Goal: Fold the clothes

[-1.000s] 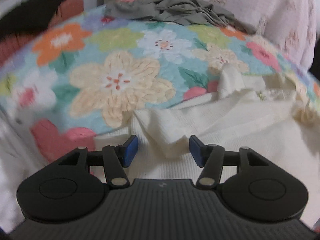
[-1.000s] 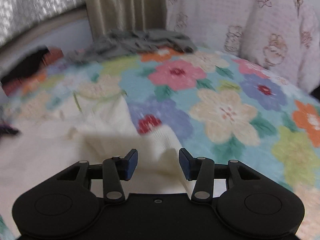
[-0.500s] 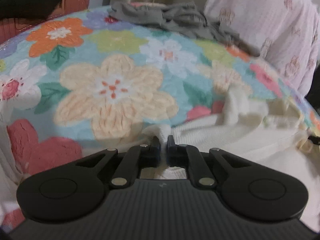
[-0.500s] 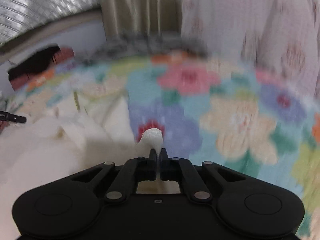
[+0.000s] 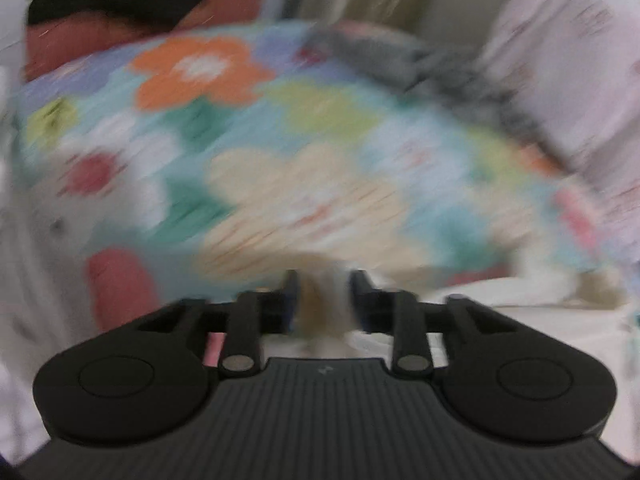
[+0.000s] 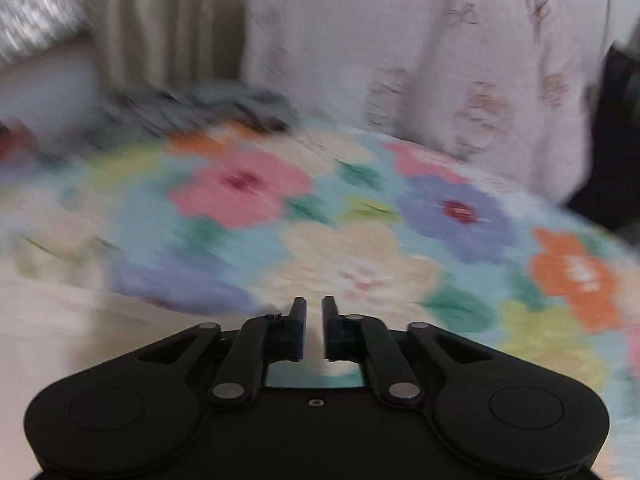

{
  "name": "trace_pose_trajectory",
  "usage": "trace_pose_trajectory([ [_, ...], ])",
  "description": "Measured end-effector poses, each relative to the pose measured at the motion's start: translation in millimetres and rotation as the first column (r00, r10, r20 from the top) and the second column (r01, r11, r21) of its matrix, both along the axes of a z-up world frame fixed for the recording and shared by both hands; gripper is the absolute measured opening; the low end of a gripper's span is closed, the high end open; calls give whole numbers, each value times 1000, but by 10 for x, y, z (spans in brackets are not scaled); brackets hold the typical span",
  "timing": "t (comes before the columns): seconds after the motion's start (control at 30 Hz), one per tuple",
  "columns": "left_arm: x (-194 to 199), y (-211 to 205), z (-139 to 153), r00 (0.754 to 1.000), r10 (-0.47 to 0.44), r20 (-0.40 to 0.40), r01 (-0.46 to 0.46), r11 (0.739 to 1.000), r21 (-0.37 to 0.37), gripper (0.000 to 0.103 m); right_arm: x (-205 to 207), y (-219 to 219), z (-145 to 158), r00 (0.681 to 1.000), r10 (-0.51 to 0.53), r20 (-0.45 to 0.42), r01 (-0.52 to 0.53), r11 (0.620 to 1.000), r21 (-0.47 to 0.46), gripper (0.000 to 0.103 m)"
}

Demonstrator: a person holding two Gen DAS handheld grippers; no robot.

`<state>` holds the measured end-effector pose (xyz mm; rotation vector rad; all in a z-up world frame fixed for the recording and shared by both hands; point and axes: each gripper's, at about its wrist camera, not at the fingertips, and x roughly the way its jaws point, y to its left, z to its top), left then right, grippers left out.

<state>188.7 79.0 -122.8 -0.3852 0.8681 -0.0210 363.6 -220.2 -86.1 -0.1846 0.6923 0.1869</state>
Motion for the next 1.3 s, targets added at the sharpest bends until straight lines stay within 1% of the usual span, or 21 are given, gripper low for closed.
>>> trace_pose_trajectory([
  [0.03, -15, 40, 22, 1000, -1, 1, 1, 1000, -12, 40, -7, 43, 3, 1000, -19, 4, 19, 1000, -25, 17],
  [0.07, -39, 74, 89, 1000, -7, 17, 7, 1000, -14, 47, -65, 65, 48, 1000, -14, 8, 14, 1000, 4, 19],
  [0.1, -70, 95, 162, 999, -13, 41, 13, 1000, 0, 50, -137, 87, 103, 1000, 7, 6, -7, 999, 48, 25],
  [0.17, -148, 121, 308, 994, -34, 101, 30, 999, 36, 64, -286, 176, 199, 998, 69, 14, -70, 992, 105, 33],
  [0.2, -175, 135, 349, 992, -47, 117, 43, 998, 39, 66, -355, 265, 239, 994, 109, 13, -109, 988, 113, 35],
  [0.3, -159, 133, 314, 987, -124, 102, 124, 992, 7, 66, -558, 539, 348, 973, 230, 2, -228, 963, 140, 39],
  [0.4, -148, 28, 238, 966, -255, 52, 255, 967, -8, 66, -709, 864, 373, 924, 374, -75, -353, 913, 202, 46],
  [0.5, -175, -171, 143, 911, -411, -29, 411, 912, -1, 66, -817, 1198, 259, 831, 517, -206, -443, 839, 317, 46],
  [0.53, -213, -260, 116, 888, -455, -65, 457, 889, 14, 66, -863, 1316, 201, 805, 547, -230, -471, 825, 314, 46],
  [0.57, -246, -348, 107, 877, -475, -70, 479, 876, 58, 66, -905, 1441, 139, 790, 563, -244, -500, 821, 275, 46],
  [0.67, -169, -559, 48, 874, -483, -60, 486, 860, 153, 66, -1007, 1802, -40, 750, 598, -284, -578, 800, 160, 46],
  [0.7, -119, -620, 23, 875, -480, -58, 482, 858, 175, 66, -986, 1892, -81, 756, 592, -280, -584, 803, 123, 46],
  [0.77, -16, -612, -2, 903, -429, -30, 428, 888, 169, 65, -888, 2024, -123, 780, 574, -251, -576, 814, 72, 46],
  [0.8, 35, -597, -12, 917, -399, -15, 396, 904, 161, 65, -819, 2076, -123, 806, 552, -214, -559, 829, 31, 42],
  [0.9, 63, -388, 74, 966, -258, 24, 252, 958, 133, 64, -645, 2190, -51, 899, 430, -89, -436, 897, -75, 40],
  [0.93, 47, -286, 114, 975, -213, 60, 205, 971, 124, 65, -595, 2196, -8, 919, 391, -48, -393, 916, -77, 40],
  [1.0, 4, -95, 174, 984, -138, 113, 124, 984, 128, 65, -521, 2120, 116, 941, 339, 13, -339, 941, 5, 40],
  [1.1, -40, 131, 192, 989, -95, 114, 84, 991, 103, 65, -533, 2085, 228, 951, 305, 55, -309, 949, 61, 42],
  [1.17, -82, 174, 186, 988, -131, 87, 123, 988, 92, 65, -633, 2099, 256, 952, 304, 41, -306, 950, 65, 45],
  [1.23, -131, 180, 186, 981, -180, 68, 174, 981, 91, 66, -755, 2069, 264, 943, 332, 3, -330, 938, 107, 46],
  [1.3, -187, 90, 181, 967, -250, 48, 244, 964, 111, 66, -860, 2076, 235, 915, 401, -52, -389, 908, 160, 50],
])
